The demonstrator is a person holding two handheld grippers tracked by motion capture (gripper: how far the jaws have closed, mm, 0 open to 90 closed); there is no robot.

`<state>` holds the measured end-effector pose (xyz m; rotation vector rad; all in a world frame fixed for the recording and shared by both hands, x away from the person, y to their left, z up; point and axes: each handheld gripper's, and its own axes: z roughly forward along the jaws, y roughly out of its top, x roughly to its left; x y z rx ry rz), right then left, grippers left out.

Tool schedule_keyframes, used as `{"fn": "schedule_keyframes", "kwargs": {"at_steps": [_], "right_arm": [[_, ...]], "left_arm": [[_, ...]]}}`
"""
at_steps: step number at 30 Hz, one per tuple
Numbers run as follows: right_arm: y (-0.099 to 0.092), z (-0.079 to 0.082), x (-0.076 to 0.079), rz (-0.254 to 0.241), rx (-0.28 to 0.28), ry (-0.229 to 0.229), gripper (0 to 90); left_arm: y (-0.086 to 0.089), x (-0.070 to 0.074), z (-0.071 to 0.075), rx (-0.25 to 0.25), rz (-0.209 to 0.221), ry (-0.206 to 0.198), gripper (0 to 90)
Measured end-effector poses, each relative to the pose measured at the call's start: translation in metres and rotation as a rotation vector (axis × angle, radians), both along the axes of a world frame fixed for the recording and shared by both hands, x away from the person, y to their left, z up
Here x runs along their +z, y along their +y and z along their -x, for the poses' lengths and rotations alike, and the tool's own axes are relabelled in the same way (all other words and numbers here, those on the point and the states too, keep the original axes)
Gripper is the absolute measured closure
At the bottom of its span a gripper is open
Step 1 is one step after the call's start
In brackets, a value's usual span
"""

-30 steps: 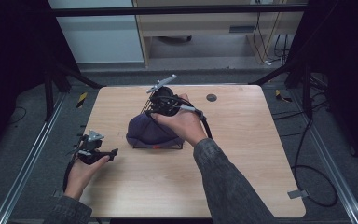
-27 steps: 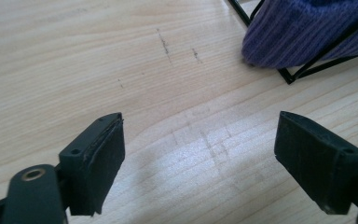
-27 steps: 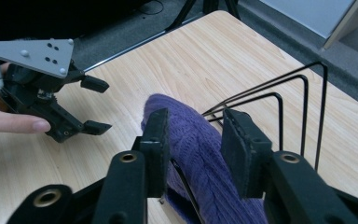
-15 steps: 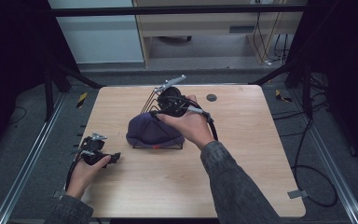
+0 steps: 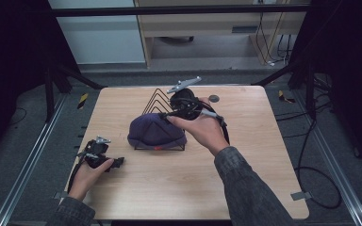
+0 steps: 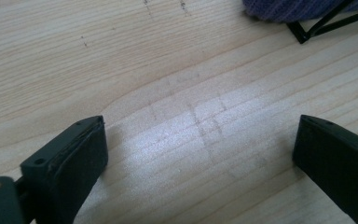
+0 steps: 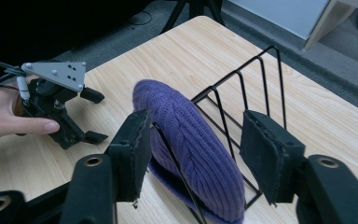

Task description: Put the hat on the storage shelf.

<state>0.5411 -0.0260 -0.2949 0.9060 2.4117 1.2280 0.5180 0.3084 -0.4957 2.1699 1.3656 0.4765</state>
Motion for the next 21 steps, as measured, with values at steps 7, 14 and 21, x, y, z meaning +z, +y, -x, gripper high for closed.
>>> {"fn": "schedule_keyframes", "kwargs": {"at_steps": [7, 14, 21], "right_arm": [[-0.014, 0.006, 0.005, -0.005, -0.021, 0.002, 32.3], [-0.028, 0.009, 0.006, -0.008, -0.058, -0.015, 21.5], [-0.048, 0.013, 0.006, -0.022, -0.114, -0.039, 14.3]], "left_arm": [[-0.001, -0.002, 0.001, 0.005, 0.002, -0.012, 0.0], [-0.001, -0.002, 0.001, 0.004, 0.003, -0.016, 0.0], [-0.002, -0.002, 0.002, -0.002, 0.005, -0.018, 0.0]]}}
